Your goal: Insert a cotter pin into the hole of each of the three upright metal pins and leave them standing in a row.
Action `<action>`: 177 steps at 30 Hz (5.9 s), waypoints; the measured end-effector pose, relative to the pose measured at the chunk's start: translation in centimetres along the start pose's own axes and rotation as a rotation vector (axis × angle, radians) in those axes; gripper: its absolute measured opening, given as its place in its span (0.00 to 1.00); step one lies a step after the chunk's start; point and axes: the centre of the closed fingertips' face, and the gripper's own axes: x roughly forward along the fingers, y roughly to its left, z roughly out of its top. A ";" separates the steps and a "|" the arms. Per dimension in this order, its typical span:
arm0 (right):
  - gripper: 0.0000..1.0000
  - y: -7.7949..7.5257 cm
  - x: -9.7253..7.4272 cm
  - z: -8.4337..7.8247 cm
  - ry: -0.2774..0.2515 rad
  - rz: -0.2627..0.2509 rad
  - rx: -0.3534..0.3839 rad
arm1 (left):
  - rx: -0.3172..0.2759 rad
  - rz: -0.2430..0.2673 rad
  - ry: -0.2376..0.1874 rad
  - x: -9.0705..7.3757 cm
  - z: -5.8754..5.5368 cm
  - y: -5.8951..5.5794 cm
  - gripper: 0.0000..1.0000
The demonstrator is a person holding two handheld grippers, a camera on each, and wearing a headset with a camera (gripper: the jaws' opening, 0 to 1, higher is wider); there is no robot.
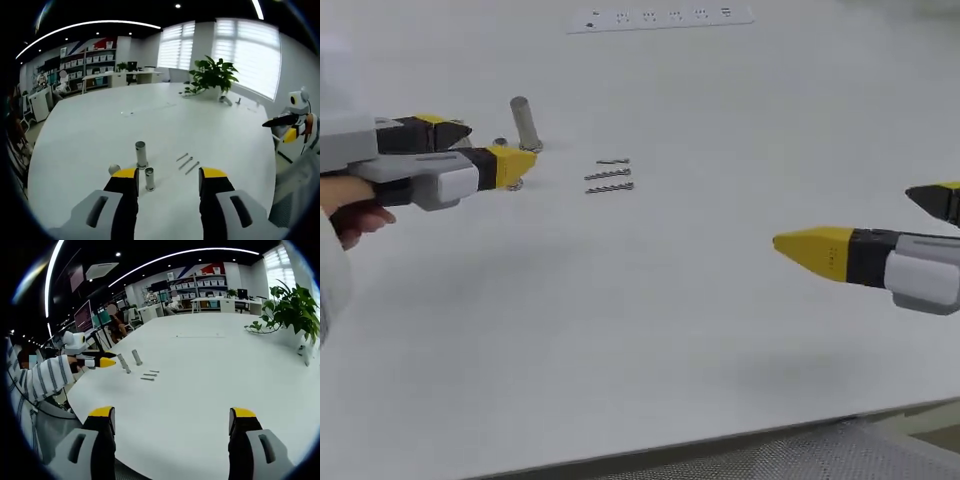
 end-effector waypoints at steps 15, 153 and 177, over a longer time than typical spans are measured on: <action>0.92 0.2 0.7 -0.2 0.014 0.018 0.009 | -0.010 0.067 0.019 2.3 -0.8 1.6 0.33; 0.87 3.2 0.2 0.0 0.014 0.071 -0.027 | 0.219 -0.221 0.023 -0.5 -4.9 -12.0 0.30; 0.85 2.9 0.8 1.2 0.025 0.093 -0.093 | -0.009 -0.199 0.000 -6.9 -5.2 -12.3 0.99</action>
